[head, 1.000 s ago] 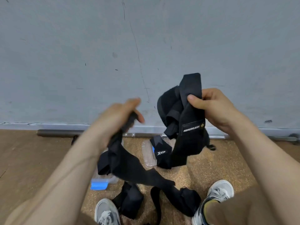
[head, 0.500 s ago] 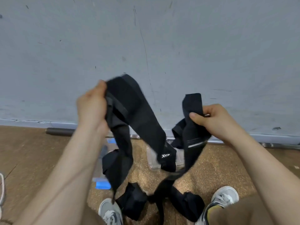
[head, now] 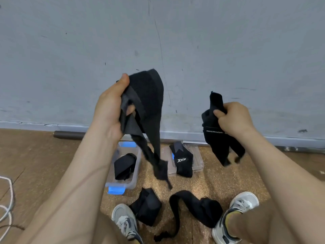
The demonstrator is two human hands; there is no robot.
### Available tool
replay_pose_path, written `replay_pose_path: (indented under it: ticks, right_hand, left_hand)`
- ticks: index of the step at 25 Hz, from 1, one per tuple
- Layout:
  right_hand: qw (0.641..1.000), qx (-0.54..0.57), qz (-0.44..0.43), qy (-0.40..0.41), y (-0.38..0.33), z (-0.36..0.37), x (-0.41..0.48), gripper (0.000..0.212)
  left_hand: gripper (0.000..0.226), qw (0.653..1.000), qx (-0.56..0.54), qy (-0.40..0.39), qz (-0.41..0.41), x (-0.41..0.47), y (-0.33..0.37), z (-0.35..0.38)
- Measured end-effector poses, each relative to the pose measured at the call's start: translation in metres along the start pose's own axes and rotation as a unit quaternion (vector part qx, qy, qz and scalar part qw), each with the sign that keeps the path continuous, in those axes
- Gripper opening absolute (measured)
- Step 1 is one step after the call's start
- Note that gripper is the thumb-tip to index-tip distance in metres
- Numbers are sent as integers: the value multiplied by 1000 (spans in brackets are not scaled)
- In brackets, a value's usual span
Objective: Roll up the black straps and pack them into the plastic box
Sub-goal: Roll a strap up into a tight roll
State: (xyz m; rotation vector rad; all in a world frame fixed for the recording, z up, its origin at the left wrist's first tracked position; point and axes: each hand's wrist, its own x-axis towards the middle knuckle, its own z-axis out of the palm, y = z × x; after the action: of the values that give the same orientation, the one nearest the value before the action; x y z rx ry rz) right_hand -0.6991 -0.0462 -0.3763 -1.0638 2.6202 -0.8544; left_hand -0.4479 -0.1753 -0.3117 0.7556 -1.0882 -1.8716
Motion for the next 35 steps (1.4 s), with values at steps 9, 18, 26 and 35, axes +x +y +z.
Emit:
replay_pose_path:
  ticks: [9,18,26,35]
  right_hand:
    - [965,250,-21,-79,-38,-15,-26,61]
    - [896,405,-48,-174,-73,1,-41,20]
    - [939,332,-66,-60,-69,-5,-35,24]
    - [840,475,-85,-249,-75,-9,-43,38]
  left_hand:
    - [38,974,7,-185,-129,-6,1,-3]
    - [35,985,116,0,-124,0,-18,11]
    - [55,984,-24,-93,-150,-21,0,9]
    - [19,981,154,-119,-21,-20,-11,16]
